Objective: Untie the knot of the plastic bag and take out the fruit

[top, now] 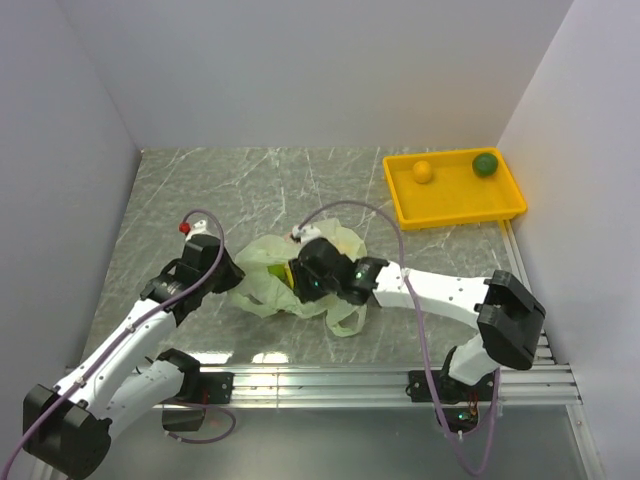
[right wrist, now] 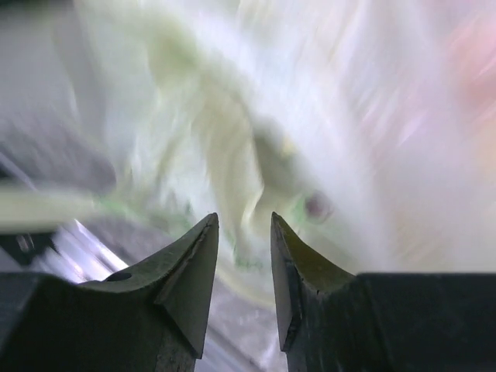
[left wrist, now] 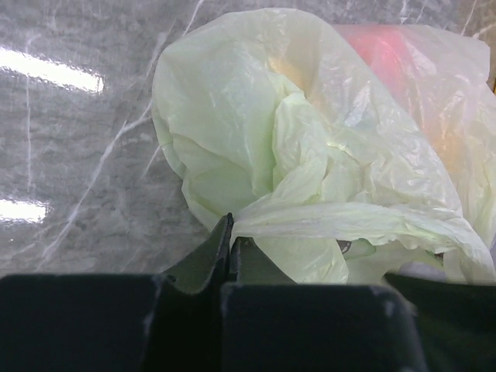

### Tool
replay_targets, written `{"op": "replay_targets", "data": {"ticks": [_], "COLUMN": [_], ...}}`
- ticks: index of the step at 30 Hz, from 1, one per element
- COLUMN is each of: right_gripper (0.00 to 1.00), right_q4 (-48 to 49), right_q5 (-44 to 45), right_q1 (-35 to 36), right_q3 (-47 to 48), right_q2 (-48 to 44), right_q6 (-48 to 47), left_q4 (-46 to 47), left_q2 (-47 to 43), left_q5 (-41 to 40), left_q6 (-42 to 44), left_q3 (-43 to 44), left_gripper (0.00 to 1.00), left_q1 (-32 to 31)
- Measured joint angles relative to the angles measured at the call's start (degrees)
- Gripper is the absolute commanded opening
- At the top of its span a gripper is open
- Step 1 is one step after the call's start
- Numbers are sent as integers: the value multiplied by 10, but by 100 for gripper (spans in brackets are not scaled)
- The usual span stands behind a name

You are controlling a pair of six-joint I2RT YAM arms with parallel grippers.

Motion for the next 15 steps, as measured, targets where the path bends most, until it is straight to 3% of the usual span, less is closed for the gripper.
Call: {"op": "replay_targets", "data": {"ticks": [4,9,15], "right_gripper": [41,58,68], "right_q4": [5,13,20], "right_q5": [15,16,10], "right_q1": [-39,-63,-64], "right_q3": [69,132,147], "right_q2": [35,124,215], "right_q6": [-3,2,15], "left_q4": [-19,-40,-43], "left_q2": [-1,0,2], "left_q5": [1,9,23], "left_q6": [19,29,31], "left_q3": [19,23,23], "left_gripper": [1,1,1], "left_q1": [0,0,0]}}
